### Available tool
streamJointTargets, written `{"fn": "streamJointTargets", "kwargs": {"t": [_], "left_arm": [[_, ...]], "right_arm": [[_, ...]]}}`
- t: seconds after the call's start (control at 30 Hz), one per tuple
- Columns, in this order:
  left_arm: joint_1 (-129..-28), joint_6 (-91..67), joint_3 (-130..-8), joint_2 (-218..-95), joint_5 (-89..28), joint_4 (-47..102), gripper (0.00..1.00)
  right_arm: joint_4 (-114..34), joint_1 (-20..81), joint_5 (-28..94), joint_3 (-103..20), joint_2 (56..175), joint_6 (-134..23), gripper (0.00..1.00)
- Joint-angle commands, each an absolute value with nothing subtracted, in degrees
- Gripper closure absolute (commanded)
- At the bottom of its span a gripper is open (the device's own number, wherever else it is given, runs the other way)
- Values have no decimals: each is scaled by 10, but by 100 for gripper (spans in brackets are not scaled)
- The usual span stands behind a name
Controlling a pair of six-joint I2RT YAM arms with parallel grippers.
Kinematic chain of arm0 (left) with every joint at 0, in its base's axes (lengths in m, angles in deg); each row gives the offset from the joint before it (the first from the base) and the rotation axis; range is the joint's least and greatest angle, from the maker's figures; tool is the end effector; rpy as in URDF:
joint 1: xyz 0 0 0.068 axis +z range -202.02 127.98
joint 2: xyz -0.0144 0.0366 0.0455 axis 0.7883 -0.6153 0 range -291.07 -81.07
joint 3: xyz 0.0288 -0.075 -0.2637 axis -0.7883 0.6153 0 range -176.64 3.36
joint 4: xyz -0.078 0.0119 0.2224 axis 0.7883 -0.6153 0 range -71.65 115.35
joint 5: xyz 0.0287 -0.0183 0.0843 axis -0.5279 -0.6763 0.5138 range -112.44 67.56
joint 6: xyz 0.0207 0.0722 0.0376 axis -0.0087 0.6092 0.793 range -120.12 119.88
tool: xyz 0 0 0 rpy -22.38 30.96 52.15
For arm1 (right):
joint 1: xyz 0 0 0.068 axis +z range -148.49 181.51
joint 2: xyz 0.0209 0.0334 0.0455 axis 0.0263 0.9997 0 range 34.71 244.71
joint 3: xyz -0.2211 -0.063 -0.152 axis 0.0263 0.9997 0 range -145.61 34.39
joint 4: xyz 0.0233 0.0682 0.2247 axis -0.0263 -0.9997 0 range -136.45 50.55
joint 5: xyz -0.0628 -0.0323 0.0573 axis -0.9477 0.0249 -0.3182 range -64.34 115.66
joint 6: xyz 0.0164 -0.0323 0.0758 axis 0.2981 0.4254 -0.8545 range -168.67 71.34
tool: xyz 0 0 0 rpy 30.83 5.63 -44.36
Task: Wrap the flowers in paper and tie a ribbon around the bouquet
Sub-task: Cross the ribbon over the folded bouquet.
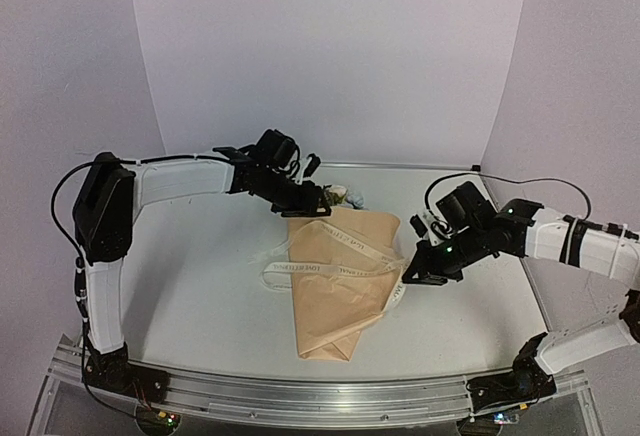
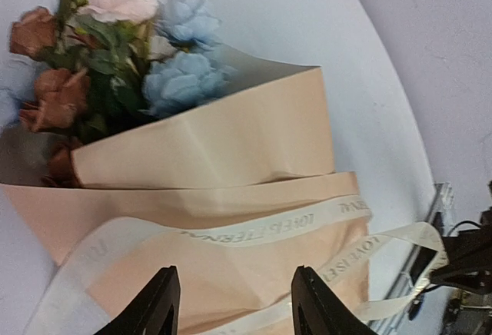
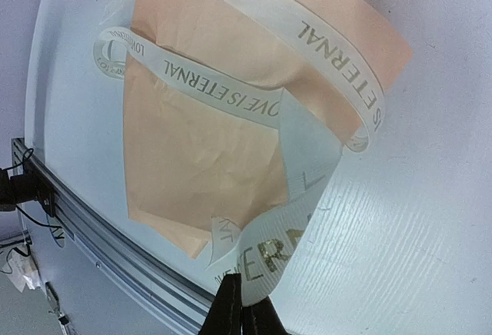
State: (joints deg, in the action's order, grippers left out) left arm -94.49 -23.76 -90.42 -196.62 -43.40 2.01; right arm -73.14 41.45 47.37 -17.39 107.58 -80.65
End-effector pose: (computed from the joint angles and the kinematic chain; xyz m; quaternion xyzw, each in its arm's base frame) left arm 0.3217 -0.3302 0.2283 0.2171 0.8852 -0.3457 0.2230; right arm 0.1728 0.1802 0.2300 -0.1218 0.9298 0.3198 0.1352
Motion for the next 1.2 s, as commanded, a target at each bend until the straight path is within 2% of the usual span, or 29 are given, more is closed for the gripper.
{"fn": "streamJointTargets", "kwargs": {"t": [0.0,0.13,0.43,0.7,0.77,0.93,1.07,1.17], "left_arm": [[-949,-92,-960,-1981,-293,-103,46],[-947,-44,-964,-1989,-283,-109,43],[-944,-2,-988,-2037,-303,-117,43],[-940,-2,-992,-2050,-278,-85,48],[-940,-2,-989,-2051,-276,-78,53],[-940,-12,-963,-2024,-257,-60,87],[-939,-41,-920,-1972,-197,-41,100],[-940,-67,-883,-1923,-156,-38,100]], "right_arm": [[-783,418,463,-195,1060,-785,100],[-785,418,465,-195,1061,-784,100],[-788,418,466,-207,1065,-781,100],[-789,418,458,-202,1057,-783,100],[-789,418,458,-204,1057,-783,100],[-804,418,444,-223,1058,-775,100],[-834,418,432,-248,1062,-758,100],[-865,417,425,-268,1063,-745,100]]}}
